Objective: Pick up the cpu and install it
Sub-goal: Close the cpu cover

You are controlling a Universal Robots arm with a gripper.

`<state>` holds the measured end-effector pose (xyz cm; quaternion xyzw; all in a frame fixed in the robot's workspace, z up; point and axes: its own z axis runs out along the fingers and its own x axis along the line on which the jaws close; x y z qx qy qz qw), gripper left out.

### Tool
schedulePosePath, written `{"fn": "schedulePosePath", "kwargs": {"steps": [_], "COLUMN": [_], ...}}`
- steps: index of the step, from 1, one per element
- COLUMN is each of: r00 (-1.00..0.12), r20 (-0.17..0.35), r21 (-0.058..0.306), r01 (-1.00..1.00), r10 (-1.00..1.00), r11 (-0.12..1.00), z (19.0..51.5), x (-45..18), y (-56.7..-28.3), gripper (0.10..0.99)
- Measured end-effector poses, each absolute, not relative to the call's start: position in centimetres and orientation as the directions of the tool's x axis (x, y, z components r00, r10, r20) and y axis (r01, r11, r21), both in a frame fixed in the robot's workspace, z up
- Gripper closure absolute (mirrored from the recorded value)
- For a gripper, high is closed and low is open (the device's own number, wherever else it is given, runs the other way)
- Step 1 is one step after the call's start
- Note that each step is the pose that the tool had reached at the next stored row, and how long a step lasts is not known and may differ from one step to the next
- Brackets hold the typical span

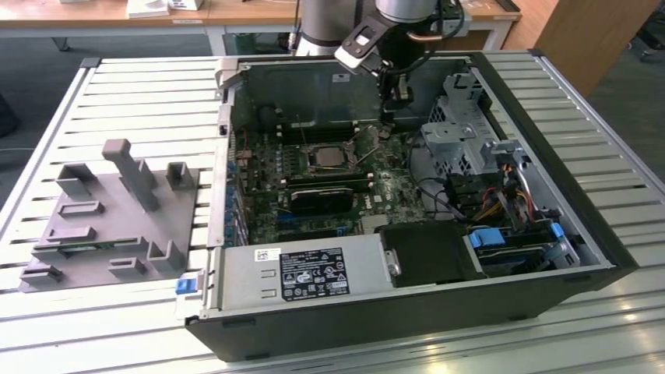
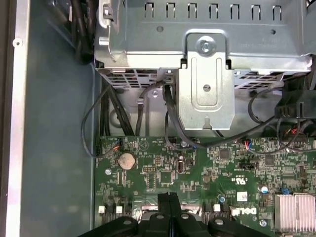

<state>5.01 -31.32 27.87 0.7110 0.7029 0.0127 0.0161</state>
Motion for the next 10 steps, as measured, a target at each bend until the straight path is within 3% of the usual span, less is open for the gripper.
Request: {"fn": "schedulePosePath", "kwargs": {"steps": [10], "r00": [0.011], "r20": [-0.006], "r21": [0.041], "r01": [0.999], "r10": [1.000], "r11": [-0.011], "z": [26.5], "x": [5.4], "y": [-31.3], "gripper": [0.980]}}
